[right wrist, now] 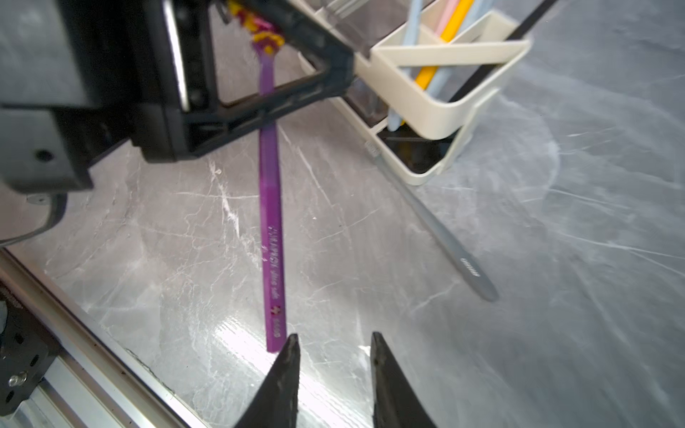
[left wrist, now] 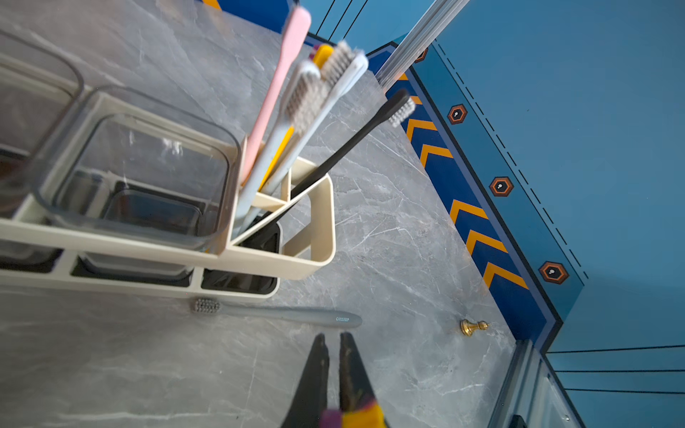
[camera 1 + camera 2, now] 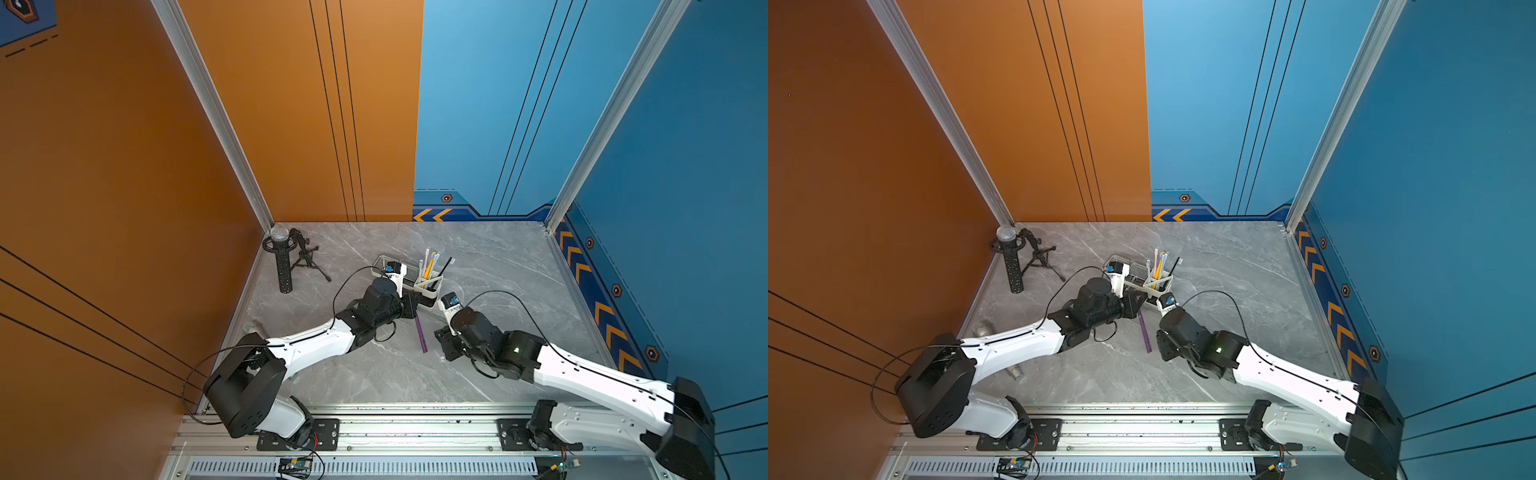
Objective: Place the toothbrush into the toothbrush holder
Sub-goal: Pick up the toothbrush from the center of the board, then place the toothbrush in the toothbrush holder.
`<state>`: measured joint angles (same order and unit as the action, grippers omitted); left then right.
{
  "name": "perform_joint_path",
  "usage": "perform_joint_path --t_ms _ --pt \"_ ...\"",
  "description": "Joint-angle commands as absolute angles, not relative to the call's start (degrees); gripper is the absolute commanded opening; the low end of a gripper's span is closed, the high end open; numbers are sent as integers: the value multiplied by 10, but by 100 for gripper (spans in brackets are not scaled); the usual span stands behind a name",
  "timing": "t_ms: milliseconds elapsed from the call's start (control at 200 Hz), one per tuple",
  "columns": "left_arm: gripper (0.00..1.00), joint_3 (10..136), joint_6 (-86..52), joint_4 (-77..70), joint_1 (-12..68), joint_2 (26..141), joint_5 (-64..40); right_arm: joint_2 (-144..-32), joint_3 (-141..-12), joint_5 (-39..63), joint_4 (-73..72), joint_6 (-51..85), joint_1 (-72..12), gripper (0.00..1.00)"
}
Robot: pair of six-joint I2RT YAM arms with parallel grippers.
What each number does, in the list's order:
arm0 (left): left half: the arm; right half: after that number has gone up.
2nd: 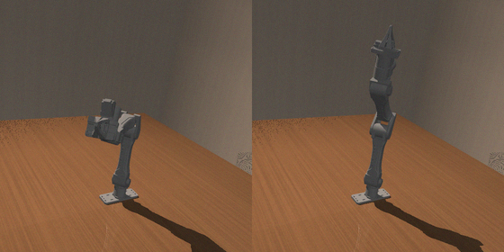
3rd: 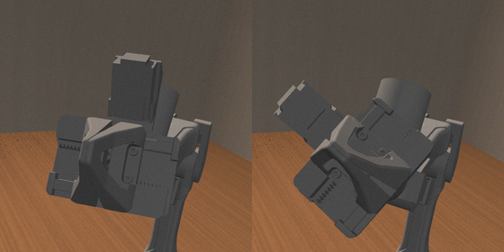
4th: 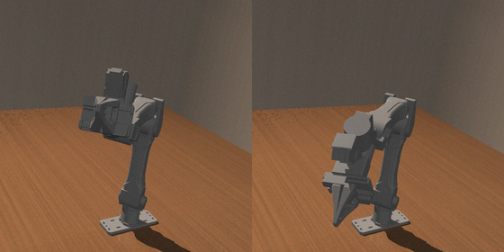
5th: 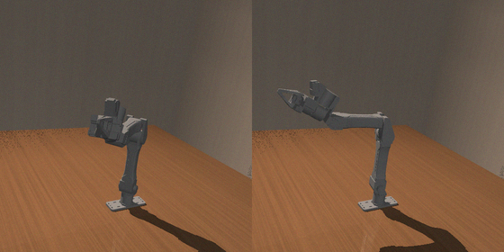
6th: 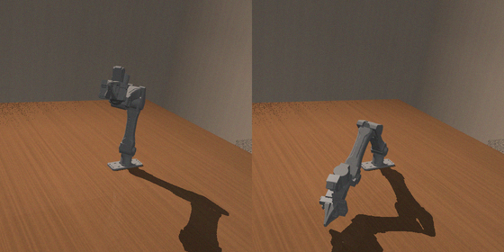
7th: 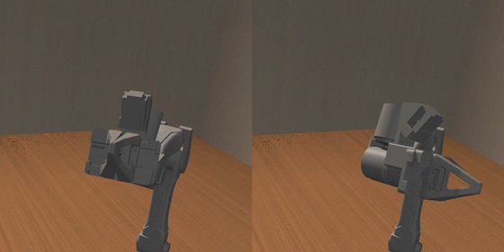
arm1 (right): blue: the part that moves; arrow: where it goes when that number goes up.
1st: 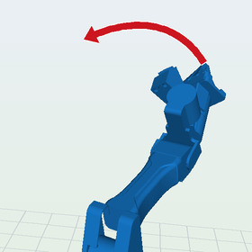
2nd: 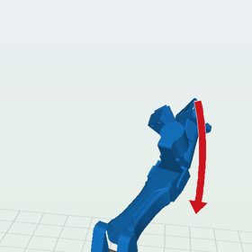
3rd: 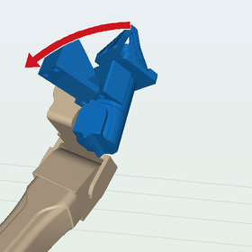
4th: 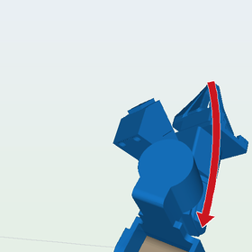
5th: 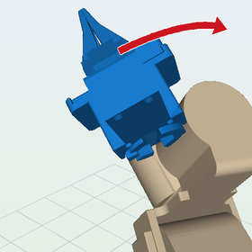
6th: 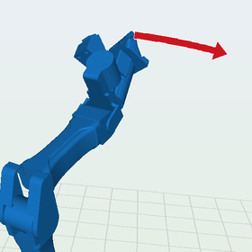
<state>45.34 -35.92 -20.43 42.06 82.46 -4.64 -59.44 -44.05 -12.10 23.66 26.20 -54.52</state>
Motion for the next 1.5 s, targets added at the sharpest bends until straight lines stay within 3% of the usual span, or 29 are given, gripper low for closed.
perform_joint_path --t_ms 0,145,355,666,1131,1496 --pt "0 472 -267 -262 427 784 -6 -534 -423 -173 282 282 -523 33" --pt "0 476 -196 -367 444 766 48 -485 -408 -185 312 285 -488 34" --pt "0 528 38 -500 501 832 70 -464 -386 -183 316 285 -449 35" --pt "0 628 210 -532 539 978 152 -447 -383 -163 321 255 -415 36" --pt "0 648 214 -539 524 1051 178 -481 -374 -105 312 232 -363 36" --pt "0 617 140 -577 504 1091 212 -491 -364 -87 303 228 -341 40"
